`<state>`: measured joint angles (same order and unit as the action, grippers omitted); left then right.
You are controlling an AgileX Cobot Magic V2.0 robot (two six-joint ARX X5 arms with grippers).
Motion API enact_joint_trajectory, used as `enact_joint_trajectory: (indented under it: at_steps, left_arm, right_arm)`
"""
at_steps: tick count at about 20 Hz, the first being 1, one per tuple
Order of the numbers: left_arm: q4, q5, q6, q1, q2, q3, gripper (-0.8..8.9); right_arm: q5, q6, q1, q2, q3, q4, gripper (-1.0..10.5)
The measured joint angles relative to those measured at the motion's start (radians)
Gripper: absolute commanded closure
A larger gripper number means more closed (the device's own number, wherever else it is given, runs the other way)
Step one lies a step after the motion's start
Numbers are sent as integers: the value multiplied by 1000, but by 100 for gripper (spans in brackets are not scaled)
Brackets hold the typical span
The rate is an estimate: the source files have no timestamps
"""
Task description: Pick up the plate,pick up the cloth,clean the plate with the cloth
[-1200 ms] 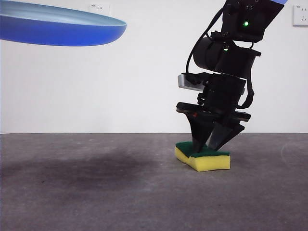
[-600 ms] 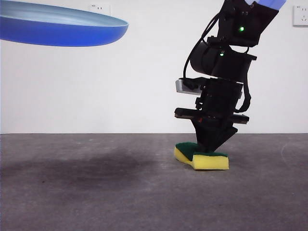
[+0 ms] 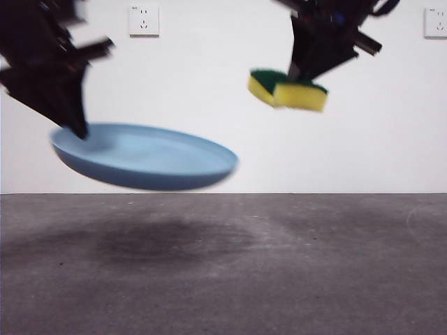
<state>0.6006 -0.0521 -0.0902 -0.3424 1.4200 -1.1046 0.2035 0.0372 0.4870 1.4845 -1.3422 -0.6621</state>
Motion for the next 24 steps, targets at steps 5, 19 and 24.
enact_joint_trajectory:
  at_steps: [5,19,24]
  left_arm:
    - [-93,-5,-44,-121,44,0,822]
    - [-136,-47,-125,-175,44,0,822]
    - [-138,-111,-150,-179,44,0,822]
  right_arm:
    - [0,-7,119,25,0,-29,963]
    - [-433,13,286,164,0,-259,963]
    - [-531,13,205,145,0,-84,963]
